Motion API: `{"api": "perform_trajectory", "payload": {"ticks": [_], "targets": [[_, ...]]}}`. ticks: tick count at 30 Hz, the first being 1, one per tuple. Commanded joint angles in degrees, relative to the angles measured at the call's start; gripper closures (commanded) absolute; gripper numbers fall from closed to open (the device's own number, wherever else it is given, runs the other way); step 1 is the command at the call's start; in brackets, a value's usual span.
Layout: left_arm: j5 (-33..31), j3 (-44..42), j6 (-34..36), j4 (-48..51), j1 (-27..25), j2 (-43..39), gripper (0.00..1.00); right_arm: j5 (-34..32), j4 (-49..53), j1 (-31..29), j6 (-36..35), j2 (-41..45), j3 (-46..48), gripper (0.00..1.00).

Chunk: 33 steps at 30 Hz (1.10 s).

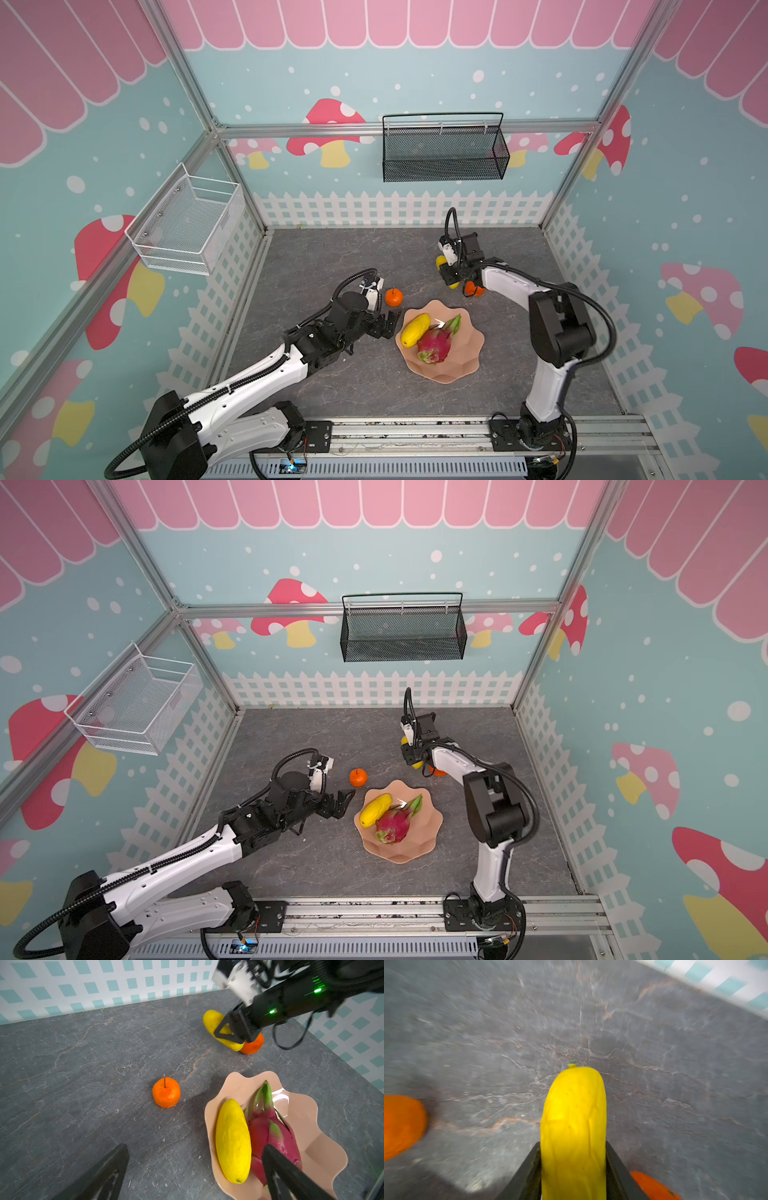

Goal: Place and organize the fake fruits in the fruit bowl
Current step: 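Place the yellow fruit in the bowl with the right gripper while left reaches out, then reach for and grasp the large orange fruit with the right gripper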

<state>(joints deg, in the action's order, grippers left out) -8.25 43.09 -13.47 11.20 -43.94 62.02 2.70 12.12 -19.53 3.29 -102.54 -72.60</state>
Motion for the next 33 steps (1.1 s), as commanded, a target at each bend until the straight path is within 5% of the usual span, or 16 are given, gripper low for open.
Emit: {"api": "perform_trajectory", "payload": {"ticks": [1,9,14,33], "targets": [[2.3,-1.3,-1.3,-1.7,0.3,-0.3,0.0,5.9,-1.6,-0.8,2.5,12.5,6.8,0.56],[10.9,-3.2,-2.1,-3.6,0.0,0.0,0.0,3.7,3.4,-6.9,15.8,36.9,32.5,0.56],[10.9,-3.1,-2.2,-3.9,-1.6,0.4,0.0,0.7,6.9,-8.4,24.3,47.0,39.4,0.59],[9.1,-1.8,-1.2,-5.3,-1.8,5.1,0.0,-1.6,8.6,-9.5,26.8,45.0,42.6,0.51]]}}
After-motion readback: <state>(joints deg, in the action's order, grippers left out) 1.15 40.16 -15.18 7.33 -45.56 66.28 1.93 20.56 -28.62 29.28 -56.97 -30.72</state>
